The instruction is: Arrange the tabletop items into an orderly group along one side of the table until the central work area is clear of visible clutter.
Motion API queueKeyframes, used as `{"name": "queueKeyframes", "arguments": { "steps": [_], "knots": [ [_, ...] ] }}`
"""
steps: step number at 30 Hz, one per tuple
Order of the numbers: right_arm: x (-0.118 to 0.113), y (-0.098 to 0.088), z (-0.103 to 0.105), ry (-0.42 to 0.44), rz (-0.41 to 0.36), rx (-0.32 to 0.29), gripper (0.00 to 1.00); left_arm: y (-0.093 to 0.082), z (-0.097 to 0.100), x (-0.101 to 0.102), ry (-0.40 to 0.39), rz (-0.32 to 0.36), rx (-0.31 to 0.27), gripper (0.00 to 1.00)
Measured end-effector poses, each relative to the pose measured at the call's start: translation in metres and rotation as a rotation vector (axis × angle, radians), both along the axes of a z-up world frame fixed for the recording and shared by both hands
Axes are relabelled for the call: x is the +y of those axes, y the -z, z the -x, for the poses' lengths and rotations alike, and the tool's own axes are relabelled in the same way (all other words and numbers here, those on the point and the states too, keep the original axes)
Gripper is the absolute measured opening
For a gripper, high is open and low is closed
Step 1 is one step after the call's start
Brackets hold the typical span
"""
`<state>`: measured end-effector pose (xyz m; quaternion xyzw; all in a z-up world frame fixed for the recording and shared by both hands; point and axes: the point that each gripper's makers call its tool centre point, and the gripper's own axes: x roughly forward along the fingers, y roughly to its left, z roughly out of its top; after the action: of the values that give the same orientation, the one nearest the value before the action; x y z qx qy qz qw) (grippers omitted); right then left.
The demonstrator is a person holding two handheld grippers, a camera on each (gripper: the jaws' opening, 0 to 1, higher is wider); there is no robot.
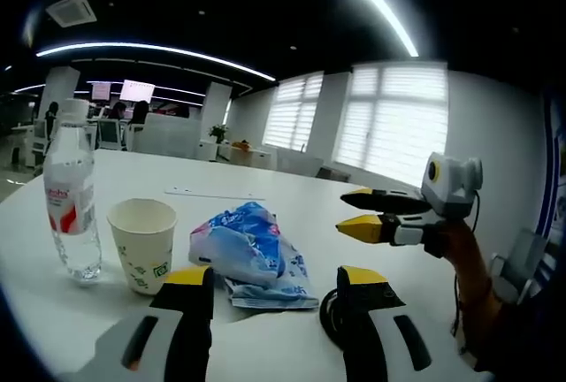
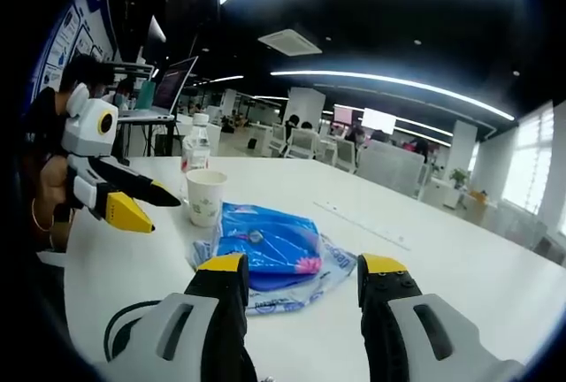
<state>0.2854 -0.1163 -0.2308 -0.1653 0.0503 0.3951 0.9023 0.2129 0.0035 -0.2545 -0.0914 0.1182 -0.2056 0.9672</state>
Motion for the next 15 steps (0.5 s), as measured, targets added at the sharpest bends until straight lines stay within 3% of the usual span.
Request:
{"name": "queueKeyframes", "arguments": {
  "steps": [15],
  "knots": [
    [0.0051,0.0035,-0.0085,-0.004,-0.023,0.023,0.47,0.0052,-0.0065,-0.0044,0.011,-0.012,0.001,0.56]
  ]
}}
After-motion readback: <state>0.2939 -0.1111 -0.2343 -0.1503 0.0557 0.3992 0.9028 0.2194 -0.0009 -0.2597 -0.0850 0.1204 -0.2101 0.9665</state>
